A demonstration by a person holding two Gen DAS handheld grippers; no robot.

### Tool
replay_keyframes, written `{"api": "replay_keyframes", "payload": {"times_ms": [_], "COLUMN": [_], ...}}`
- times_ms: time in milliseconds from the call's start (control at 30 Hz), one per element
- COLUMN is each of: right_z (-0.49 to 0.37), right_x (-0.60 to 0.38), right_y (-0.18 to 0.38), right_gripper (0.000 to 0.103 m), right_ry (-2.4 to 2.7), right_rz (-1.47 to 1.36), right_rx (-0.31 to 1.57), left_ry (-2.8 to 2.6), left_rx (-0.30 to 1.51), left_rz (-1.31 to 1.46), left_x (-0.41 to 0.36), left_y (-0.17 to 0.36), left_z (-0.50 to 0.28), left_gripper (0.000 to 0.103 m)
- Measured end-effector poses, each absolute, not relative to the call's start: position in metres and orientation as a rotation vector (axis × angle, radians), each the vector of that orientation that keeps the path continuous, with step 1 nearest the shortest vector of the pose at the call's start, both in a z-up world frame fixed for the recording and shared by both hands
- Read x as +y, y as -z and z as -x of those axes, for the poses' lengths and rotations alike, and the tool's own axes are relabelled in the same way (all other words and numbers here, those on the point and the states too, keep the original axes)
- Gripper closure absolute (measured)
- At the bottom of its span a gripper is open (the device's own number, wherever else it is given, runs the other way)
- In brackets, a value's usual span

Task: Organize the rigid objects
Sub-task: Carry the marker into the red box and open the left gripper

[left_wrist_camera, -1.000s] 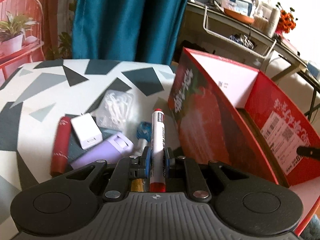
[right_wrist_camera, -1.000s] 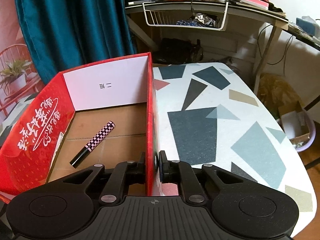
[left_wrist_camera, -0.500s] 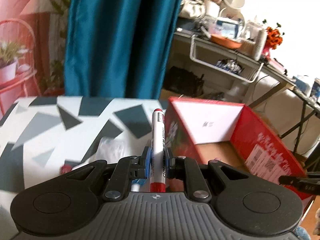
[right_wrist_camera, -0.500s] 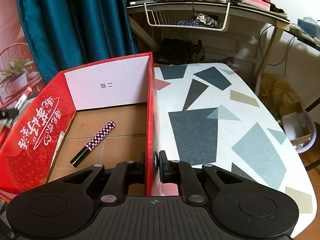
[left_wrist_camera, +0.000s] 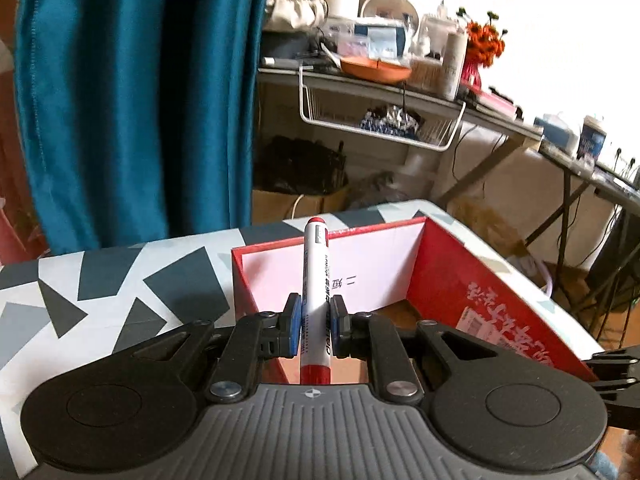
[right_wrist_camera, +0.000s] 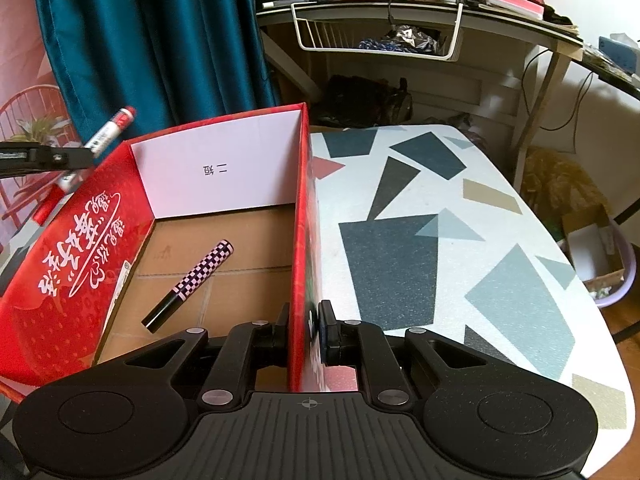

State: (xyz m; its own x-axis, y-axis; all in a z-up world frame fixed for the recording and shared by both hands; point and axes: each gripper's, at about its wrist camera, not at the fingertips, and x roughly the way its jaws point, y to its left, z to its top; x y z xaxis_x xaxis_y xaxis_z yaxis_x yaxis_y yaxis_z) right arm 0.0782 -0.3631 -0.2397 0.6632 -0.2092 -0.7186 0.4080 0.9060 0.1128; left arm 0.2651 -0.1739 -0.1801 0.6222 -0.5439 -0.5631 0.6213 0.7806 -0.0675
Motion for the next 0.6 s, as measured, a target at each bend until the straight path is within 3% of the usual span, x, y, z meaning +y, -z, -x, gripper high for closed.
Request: {"api": "replay_keyframes", "payload": {"times_ms": [467,600], "right_z": [-0.080,-0.080], "right_x": [-0.363,-0.363], "right_y": [0.239,0.239], "right_gripper": [0.091,0.091], "right_ry": [0.345,0.341], "right_rz": [-0.269,-0.268], "right_rx": [0.780,0.783], "left_ry": [0.660,0.641], "left_rx": [0.662,0.650], "left_rz": [-0.202,-0.187], "left_x": [-0.187,-0.179], "left_y": [0.195,0.190], "left_z": [-0.281,-0.278], "left_gripper": [0.086,0.074]}}
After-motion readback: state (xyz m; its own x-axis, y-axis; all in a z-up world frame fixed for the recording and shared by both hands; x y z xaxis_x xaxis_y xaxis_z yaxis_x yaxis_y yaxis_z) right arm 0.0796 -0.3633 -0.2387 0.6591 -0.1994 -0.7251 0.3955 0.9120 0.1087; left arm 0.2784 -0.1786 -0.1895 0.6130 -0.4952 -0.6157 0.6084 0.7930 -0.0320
